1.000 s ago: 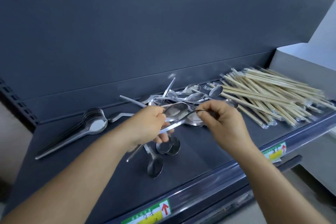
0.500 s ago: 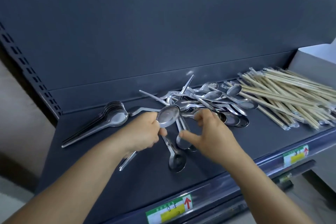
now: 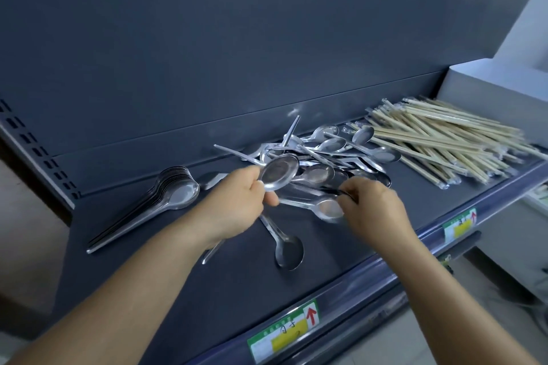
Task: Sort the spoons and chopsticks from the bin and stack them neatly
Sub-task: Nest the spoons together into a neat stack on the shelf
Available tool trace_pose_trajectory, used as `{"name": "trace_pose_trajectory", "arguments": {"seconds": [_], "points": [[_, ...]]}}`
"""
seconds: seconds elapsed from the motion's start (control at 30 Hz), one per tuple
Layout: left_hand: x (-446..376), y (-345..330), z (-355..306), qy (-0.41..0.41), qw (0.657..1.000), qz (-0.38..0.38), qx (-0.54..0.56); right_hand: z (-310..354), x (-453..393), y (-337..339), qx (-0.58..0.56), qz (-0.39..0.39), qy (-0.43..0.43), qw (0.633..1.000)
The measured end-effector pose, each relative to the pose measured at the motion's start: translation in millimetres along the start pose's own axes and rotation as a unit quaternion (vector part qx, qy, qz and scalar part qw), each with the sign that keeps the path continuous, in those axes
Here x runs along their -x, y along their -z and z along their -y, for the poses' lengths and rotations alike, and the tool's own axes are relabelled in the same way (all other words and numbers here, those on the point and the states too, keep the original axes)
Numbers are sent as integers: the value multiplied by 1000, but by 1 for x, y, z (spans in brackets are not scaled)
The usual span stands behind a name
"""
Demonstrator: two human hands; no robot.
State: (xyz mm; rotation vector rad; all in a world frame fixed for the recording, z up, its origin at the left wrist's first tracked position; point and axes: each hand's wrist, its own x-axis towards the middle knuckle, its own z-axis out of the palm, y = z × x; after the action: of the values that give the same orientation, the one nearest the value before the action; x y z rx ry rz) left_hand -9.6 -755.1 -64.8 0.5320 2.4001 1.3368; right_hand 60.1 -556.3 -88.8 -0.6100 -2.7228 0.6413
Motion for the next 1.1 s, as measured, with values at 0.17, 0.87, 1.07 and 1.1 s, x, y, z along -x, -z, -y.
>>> {"name": "trace_pose_trajectory", "arguments": {"seconds": [0.17, 0.87, 1.07, 1.1], "points": [[-1, 4, -21, -44, 998, -42, -28, -4, -9, 21, -47, -60, 70, 995], [35, 17, 9, 59, 984, 145, 80, 59, 3, -36, -222, 0, 179, 958], [27, 10, 31, 71, 995, 73, -7, 49, 13, -30, -137, 84, 151, 975], [24, 12, 35, 73, 996, 52, -24, 45, 15, -28, -103, 106, 140, 979]]}}
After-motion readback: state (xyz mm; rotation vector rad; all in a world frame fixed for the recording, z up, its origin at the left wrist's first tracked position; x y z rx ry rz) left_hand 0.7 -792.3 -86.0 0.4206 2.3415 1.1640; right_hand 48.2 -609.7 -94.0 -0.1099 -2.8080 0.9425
